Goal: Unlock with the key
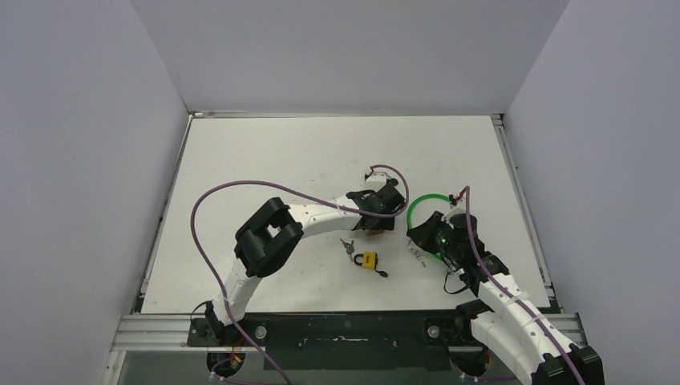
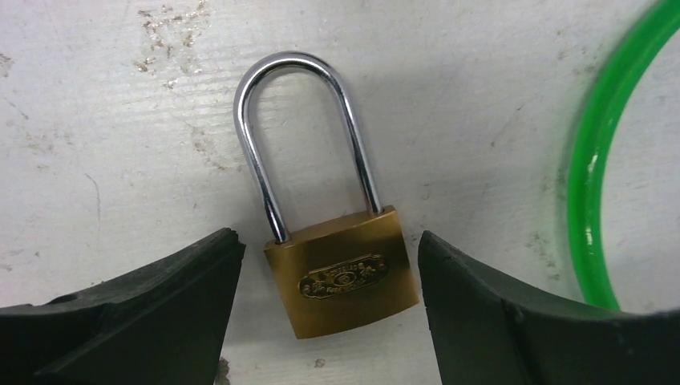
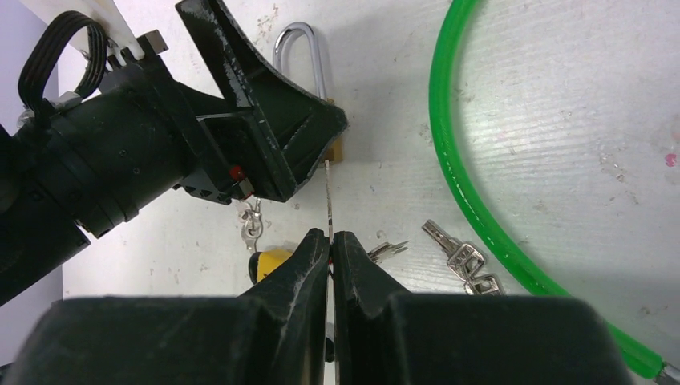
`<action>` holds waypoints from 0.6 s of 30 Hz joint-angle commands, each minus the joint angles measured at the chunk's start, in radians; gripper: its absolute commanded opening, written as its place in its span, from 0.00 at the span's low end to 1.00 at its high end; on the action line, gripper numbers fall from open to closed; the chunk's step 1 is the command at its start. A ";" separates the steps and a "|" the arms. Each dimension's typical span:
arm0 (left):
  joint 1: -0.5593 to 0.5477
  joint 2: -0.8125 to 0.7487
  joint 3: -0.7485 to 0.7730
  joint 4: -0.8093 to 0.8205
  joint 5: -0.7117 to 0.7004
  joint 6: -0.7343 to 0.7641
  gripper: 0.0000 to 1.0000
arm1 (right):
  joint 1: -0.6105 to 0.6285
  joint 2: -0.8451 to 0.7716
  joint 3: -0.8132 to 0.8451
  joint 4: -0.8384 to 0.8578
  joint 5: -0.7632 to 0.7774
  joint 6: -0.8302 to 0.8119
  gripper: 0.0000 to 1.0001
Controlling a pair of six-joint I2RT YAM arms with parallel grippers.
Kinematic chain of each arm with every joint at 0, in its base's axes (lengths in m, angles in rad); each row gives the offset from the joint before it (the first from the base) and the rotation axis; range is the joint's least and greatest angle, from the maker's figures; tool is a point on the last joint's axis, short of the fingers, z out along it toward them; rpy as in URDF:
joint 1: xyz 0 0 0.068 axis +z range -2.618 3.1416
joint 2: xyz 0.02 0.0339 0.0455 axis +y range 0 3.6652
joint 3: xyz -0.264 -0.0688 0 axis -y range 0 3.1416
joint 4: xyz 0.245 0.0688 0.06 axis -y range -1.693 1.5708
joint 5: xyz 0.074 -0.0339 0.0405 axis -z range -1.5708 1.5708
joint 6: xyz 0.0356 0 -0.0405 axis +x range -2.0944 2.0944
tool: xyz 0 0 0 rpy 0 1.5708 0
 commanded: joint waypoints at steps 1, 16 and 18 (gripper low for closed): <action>-0.017 0.027 0.055 -0.170 -0.059 0.018 0.73 | -0.004 -0.020 0.034 -0.027 0.051 -0.014 0.00; 0.116 -0.145 -0.136 -0.189 -0.090 0.105 0.41 | -0.003 0.006 0.052 0.006 0.024 -0.036 0.00; 0.154 -0.195 -0.201 -0.157 -0.055 0.115 0.40 | -0.001 0.021 0.051 0.032 0.003 -0.041 0.00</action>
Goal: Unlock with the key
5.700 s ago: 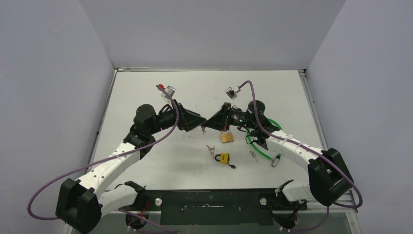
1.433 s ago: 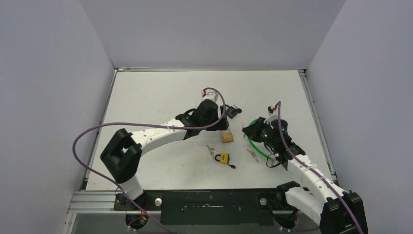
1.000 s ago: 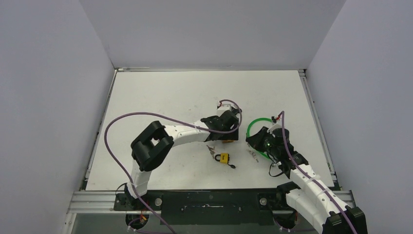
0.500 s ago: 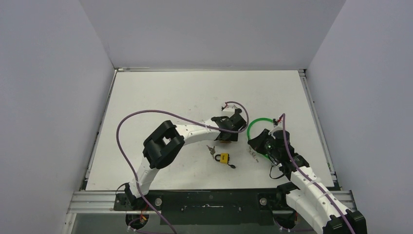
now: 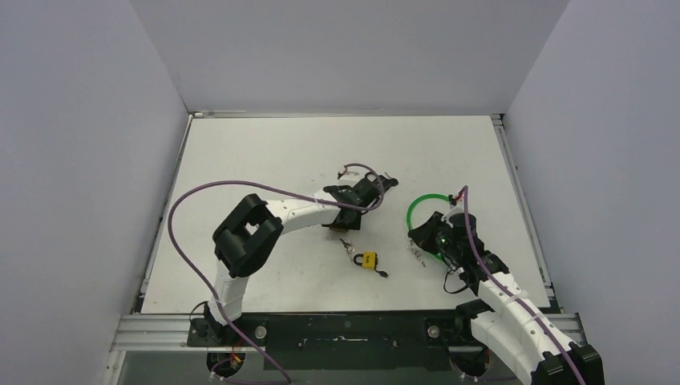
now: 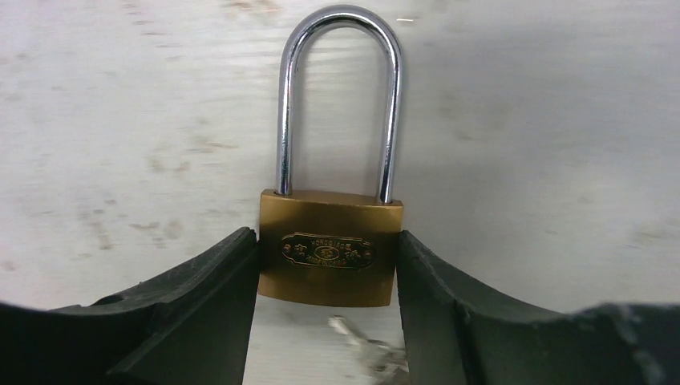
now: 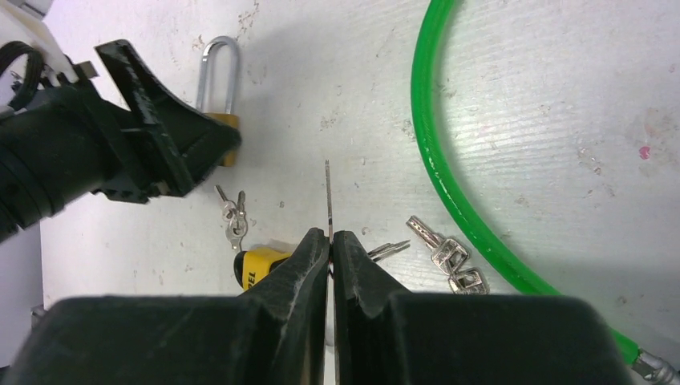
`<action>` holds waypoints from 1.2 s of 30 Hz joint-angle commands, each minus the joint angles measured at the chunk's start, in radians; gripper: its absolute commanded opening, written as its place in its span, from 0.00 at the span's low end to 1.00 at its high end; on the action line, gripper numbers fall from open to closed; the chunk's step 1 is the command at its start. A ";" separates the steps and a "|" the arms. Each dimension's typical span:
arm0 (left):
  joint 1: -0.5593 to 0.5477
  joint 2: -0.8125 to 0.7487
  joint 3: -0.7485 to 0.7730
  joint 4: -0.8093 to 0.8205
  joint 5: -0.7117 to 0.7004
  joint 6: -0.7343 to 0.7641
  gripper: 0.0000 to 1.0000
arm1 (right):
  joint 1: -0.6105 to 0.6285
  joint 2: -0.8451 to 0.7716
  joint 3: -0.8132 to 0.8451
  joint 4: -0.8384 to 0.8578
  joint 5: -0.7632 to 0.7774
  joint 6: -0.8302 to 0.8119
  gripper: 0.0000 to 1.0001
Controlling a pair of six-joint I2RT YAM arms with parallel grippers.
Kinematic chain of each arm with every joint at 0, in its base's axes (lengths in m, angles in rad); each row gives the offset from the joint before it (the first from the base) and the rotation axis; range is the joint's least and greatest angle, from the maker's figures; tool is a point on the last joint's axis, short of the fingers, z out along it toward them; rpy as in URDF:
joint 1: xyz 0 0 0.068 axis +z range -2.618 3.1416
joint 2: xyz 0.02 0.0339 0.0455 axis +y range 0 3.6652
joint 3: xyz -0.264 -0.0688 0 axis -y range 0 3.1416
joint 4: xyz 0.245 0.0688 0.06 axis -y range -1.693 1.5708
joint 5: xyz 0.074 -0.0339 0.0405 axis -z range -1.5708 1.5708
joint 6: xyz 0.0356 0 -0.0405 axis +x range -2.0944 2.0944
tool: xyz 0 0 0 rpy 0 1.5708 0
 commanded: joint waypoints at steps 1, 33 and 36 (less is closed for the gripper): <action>0.110 -0.138 -0.137 0.019 0.026 0.052 0.40 | 0.000 0.030 0.044 0.085 -0.038 -0.023 0.00; 0.253 -0.374 -0.327 0.159 0.170 -0.001 0.00 | 0.264 0.268 0.179 0.271 0.025 -0.040 0.00; 0.259 -0.436 -0.311 0.173 0.195 -0.025 0.00 | 0.340 0.309 0.223 0.296 0.048 -0.054 0.00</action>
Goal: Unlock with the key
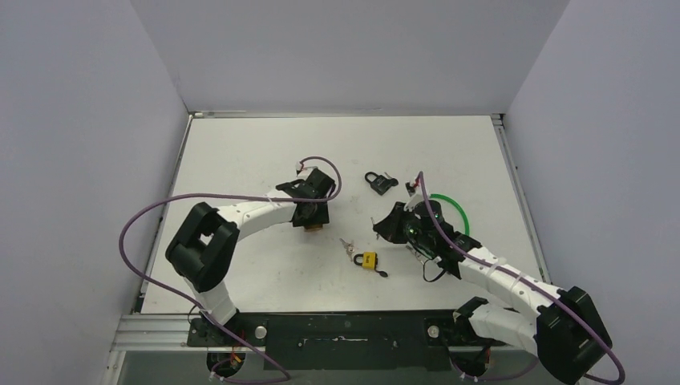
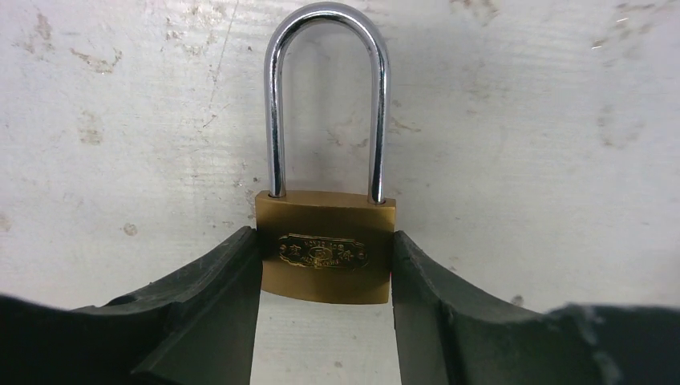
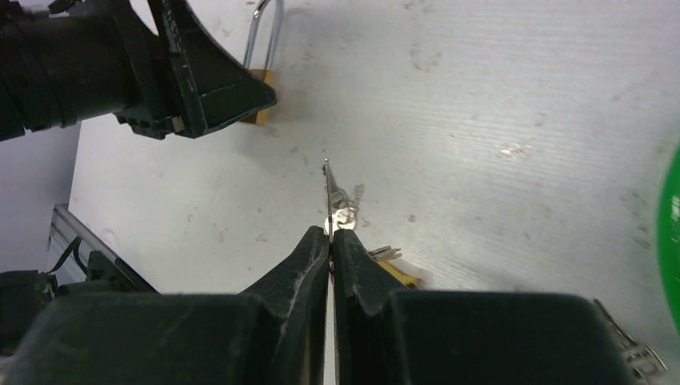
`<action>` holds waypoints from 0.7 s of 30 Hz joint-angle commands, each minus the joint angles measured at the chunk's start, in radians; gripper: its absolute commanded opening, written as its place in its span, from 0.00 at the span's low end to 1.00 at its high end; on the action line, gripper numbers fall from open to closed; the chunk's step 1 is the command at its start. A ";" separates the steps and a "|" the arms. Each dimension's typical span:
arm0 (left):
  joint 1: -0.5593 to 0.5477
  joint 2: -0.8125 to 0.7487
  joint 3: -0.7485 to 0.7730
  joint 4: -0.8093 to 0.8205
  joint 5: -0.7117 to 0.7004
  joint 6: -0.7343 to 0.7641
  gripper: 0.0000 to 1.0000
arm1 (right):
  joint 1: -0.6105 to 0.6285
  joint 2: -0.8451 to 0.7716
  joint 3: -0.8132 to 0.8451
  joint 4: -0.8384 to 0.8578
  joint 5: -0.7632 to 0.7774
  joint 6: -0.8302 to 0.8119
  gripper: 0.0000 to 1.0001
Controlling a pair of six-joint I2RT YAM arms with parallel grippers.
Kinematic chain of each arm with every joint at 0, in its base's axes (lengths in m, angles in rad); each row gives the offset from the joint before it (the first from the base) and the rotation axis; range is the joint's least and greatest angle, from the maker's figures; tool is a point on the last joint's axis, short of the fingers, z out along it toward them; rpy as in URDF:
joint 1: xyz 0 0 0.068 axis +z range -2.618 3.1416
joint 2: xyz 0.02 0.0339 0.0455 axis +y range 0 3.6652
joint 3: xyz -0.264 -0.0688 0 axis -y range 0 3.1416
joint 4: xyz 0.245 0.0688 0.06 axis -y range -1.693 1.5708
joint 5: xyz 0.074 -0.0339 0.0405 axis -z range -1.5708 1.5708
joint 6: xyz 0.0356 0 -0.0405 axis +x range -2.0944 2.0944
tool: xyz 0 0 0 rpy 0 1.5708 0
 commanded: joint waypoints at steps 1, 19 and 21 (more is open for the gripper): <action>0.017 -0.155 0.044 0.068 0.027 -0.054 0.00 | 0.093 0.049 0.099 0.109 0.058 -0.036 0.00; 0.100 -0.323 -0.078 0.168 0.227 -0.242 0.00 | 0.301 0.311 0.220 0.238 0.072 -0.011 0.00; 0.108 -0.338 -0.107 0.196 0.267 -0.273 0.00 | 0.310 0.340 0.238 0.258 0.060 -0.005 0.00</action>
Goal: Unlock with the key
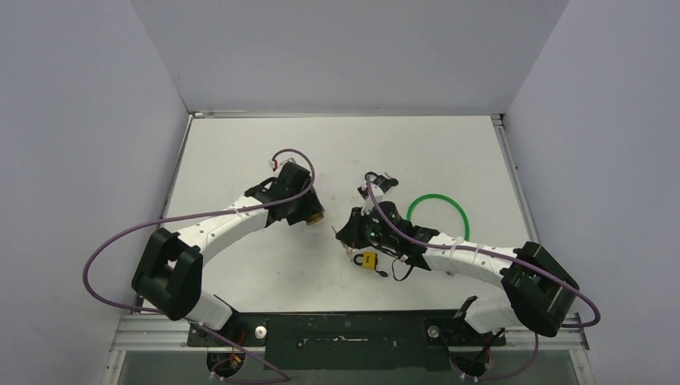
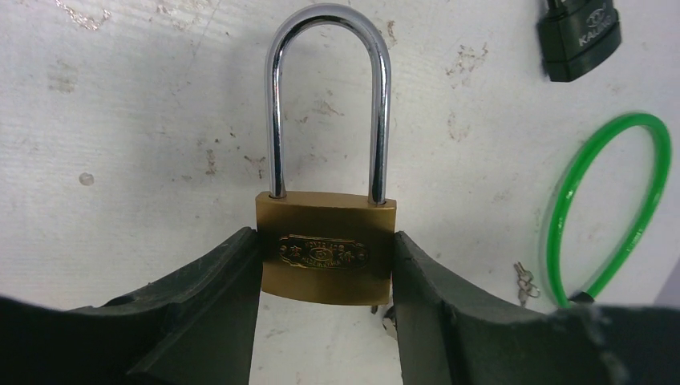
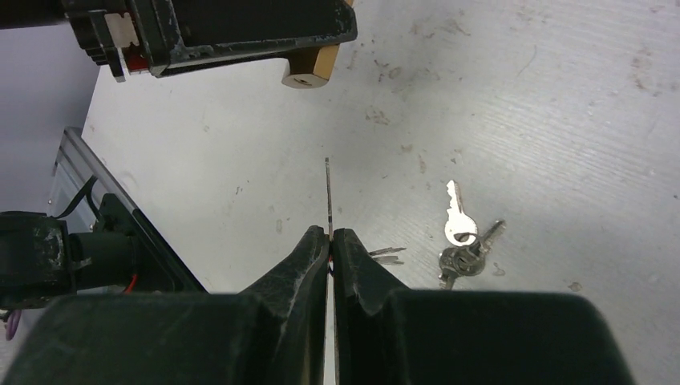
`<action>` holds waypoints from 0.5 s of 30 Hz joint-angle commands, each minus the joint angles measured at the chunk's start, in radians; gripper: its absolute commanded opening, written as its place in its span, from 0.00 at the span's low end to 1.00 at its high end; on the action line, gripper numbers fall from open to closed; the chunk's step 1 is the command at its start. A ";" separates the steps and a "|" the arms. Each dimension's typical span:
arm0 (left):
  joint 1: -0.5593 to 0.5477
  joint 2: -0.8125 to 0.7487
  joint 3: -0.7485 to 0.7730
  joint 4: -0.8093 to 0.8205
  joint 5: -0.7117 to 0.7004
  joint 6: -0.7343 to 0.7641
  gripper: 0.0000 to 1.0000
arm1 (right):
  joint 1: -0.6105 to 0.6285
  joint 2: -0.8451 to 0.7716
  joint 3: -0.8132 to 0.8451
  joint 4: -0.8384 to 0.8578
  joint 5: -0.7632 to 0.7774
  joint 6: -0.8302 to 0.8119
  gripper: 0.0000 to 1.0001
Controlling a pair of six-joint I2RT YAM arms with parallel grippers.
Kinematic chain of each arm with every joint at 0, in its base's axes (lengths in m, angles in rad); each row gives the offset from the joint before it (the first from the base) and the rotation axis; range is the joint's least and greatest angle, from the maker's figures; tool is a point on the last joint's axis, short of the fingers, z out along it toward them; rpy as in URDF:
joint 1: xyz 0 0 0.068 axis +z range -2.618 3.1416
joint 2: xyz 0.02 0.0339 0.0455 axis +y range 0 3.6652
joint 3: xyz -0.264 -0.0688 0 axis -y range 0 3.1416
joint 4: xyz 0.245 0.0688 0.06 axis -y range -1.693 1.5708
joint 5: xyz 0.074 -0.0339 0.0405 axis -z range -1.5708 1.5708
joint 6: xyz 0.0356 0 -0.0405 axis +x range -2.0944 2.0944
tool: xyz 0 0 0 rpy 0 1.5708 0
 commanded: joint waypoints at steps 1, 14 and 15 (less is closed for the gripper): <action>0.025 -0.103 -0.031 0.150 0.110 -0.099 0.00 | 0.025 0.047 0.078 0.114 -0.003 0.013 0.00; 0.051 -0.146 -0.130 0.250 0.197 -0.192 0.00 | 0.035 0.144 0.128 0.136 -0.030 0.035 0.00; 0.051 -0.146 -0.132 0.252 0.200 -0.192 0.00 | 0.034 0.146 0.128 0.135 -0.031 0.035 0.00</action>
